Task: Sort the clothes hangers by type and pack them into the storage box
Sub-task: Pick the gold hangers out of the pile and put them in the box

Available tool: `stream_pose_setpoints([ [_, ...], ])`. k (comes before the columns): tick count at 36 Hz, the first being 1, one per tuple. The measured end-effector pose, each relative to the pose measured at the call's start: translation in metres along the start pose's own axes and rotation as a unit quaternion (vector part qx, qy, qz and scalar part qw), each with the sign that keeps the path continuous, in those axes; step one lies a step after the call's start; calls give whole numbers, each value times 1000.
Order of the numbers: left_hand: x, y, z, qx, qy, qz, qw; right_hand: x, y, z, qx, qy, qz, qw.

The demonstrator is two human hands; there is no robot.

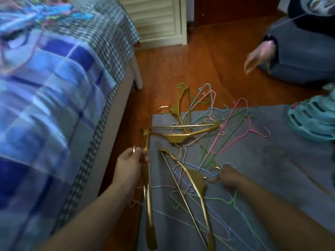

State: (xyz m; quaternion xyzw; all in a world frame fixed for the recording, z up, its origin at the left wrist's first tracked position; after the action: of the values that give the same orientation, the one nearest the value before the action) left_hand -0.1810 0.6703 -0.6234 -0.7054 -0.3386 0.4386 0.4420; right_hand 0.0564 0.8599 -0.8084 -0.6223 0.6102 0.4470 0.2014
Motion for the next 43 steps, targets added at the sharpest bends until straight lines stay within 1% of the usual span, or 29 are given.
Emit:
stream_pose_setpoints([
  [1, -6, 3, -1, -23, 3, -12, 1000, -2, 2, -4, 19, 8, 51, 998],
  [3, -14, 6, 4, -47, 4, -21, 999, -8, 11, -4, 94, -11, 197, 976],
  [4, -17, 8, 7, -47, 2, -14, 999, -6, 11, -2, 107, -30, 206, 972],
  [5, -18, 7, 9, -45, 0, 0, 999, -4, 11, 2, 134, -47, 240, 960],
  [6, -19, 9, 11, -40, -2, 13, 999, -1, 11, 5, 145, -60, 244, 957],
  [7, -19, 6, 14, -33, 1, 30, 999, -2, 13, 7, 143, -64, 245, 957],
  [10, -20, 6, 18, -50, -7, 54, 997, -7, 21, 5, 137, -66, 254, 955],
  [13, -27, -2, 19, -59, -26, 61, 996, -30, 56, -21, 80, -42, 215, 972],
  [15, -32, -8, 20, -58, -32, 58, 996, -43, 83, -43, 18, -17, 205, 978],
  [17, -38, -18, 22, -56, -30, 44, 997, -50, 111, -64, -66, 8, 174, 982],
  [18, -39, -24, 23, -59, -28, 29, 997, -54, 123, -75, -111, -1, 161, 981],
  [19, -41, -29, 24, -62, -27, 9, 998, -61, 134, -85, -150, -30, 143, 978],
  [22, -38, -47, 24, -61, -4, -47, 997, -91, 157, -106, -210, -160, 129, 956],
  [26, -36, -73, 24, -22, 50, -112, 992, -129, 186, -132, -230, -279, 187, 913],
  [27, -35, -83, 23, -3, 69, -125, 990, -137, 193, -138, -236, -301, 186, 905],
  [29, -32, -101, 18, 30, 94, -151, 984, -147, 208, -143, -236, -319, 184, 899],
  [32, -23, -115, 12, 62, 123, -157, 978, -152, 228, -142, -215, -298, 204, 907],
  [34, -20, -121, 11, 92, 161, -140, 973, -160, 244, -144, -216, -301, 232, 899],
  [37, -12, -127, 8, 89, 226, -129, 961, -175, 262, -149, -224, -327, 268, 878],
  [40, -5, -134, 10, 97, 235, -144, 956, -187, 271, -151, -213, -308, 305, 876],
  [43, -1, -137, 20, 122, 233, -141, 954, -198, 270, -153, -227, -281, 300, 883],
])
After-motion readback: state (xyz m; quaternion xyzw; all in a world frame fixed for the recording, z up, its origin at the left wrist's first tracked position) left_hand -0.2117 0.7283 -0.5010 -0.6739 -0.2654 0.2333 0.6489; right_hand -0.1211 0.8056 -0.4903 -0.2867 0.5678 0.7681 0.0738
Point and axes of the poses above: each hand's wrist, its own z-axis towards the middle knuckle, its own x-axis out of the palm, y = z × x, the point moved 2 cm from there along z, towards the middle knuckle, and after that the axes turned 13 degrees about -y, right-handed, at the moved point
